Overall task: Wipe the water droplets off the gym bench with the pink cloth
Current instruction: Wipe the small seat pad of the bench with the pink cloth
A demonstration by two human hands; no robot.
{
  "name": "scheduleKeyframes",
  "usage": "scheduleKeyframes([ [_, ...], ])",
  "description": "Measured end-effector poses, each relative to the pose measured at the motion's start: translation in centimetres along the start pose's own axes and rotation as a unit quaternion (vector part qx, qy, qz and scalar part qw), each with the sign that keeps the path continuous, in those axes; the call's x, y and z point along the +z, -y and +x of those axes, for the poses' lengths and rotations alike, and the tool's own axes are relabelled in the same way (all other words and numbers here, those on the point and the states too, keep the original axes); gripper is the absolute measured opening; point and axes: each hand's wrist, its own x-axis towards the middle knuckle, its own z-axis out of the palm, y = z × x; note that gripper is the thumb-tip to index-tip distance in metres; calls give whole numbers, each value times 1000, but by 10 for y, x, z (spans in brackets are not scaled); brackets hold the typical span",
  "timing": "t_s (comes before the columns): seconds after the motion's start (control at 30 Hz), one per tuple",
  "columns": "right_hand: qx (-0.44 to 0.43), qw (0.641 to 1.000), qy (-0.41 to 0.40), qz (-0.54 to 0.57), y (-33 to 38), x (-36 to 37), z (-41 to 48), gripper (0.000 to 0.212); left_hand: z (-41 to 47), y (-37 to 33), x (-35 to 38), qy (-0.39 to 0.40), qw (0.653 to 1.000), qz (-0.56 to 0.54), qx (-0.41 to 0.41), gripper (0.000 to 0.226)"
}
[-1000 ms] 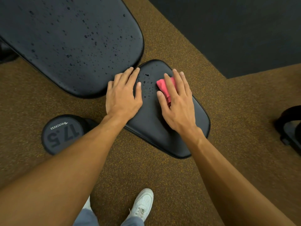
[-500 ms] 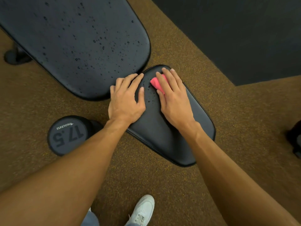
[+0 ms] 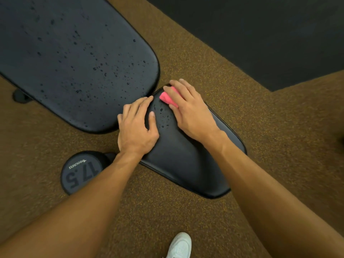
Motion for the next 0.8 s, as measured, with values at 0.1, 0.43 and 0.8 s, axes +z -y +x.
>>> scheduleKeyframes([
  [0.1,31,999,-20,-1,-11,-10,-22,45,1,0,1,-2,1000,-6,-1,46],
  [0.43,23,1000,7,3,4,5,10,49,1,2,2,-9,1000,-26,-3,47],
  [0.8,80,997,-7,-15,1,6,-1,54,4,4,5,-24,999,-47,2,46],
])
